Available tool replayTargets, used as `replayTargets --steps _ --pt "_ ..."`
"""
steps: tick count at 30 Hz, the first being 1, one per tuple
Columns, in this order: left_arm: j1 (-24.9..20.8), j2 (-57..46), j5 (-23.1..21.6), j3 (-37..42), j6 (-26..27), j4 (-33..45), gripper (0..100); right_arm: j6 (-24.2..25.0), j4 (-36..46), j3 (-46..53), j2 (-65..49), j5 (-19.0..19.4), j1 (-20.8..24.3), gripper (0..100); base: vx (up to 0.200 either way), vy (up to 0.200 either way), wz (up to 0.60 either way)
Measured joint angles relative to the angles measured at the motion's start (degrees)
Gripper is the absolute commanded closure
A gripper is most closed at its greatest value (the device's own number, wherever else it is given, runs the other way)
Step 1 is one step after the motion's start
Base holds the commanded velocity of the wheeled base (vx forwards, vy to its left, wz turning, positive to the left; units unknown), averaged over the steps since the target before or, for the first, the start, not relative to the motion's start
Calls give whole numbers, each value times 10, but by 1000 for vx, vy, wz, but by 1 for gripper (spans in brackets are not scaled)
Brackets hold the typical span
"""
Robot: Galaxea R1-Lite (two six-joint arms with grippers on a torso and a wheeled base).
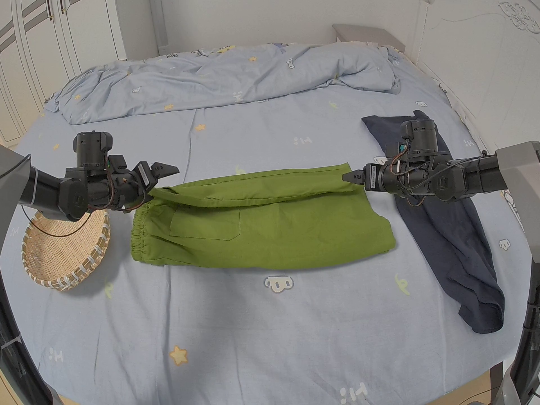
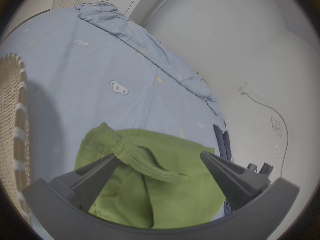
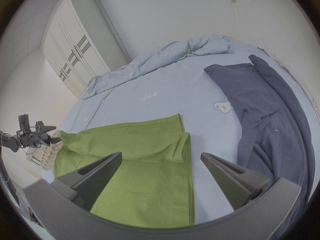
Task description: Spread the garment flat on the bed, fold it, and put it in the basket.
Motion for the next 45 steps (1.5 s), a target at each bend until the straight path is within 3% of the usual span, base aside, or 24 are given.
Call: replayTargets --steps 9,18,25,32,38,45 --pt "9 86 16 -179 -90 0 0 2 0 19 -29 5 -6 0 0 0 0" --pt "9 132 21 -216 -103 1 0 17 -10 56 -61 13 -23 0 0 0 0" --pt "9 70 21 -137 -99 0 0 52 -11 75 -67 55 -47 0 0 0 0" --pt "19 -20 18 29 -66 -7 0 80 -11 108 -75 120 -81 0 0 0 0" --pt "37 -45 15 142 -16 -77 0 91 -8 141 -90 149 -97 0 0 0 0" --pt "59 -11 12 177 12 -114 0 95 -5 179 -117 172 -109 0 0 0 0"
